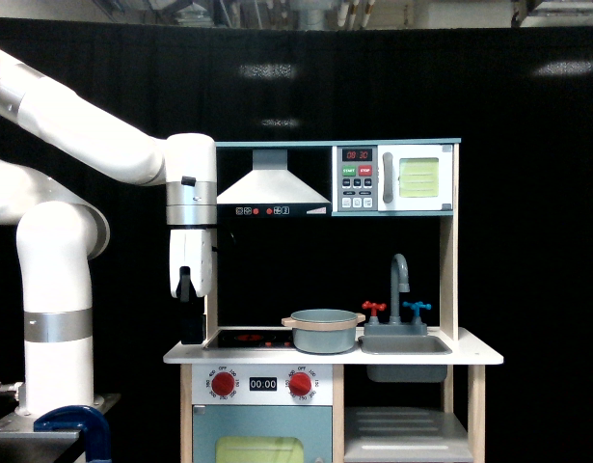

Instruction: Put the bowl inside the kitchen cabinet

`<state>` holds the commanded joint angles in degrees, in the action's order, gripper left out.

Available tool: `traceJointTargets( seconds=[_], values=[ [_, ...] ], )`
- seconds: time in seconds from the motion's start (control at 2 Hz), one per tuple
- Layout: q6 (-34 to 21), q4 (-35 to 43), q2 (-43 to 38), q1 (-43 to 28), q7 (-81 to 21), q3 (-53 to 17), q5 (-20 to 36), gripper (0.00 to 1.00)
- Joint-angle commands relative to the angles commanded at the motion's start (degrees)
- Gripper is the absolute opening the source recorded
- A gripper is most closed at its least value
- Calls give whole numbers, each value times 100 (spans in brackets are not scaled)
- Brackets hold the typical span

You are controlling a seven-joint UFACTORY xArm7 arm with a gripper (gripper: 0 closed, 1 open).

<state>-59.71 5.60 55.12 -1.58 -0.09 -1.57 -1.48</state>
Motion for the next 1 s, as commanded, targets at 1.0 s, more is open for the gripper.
traceJointTargets(
  seconds=[1.0],
  values=[
    [1517,543,-1091,-8,-715,-695,187,100]
  ],
)
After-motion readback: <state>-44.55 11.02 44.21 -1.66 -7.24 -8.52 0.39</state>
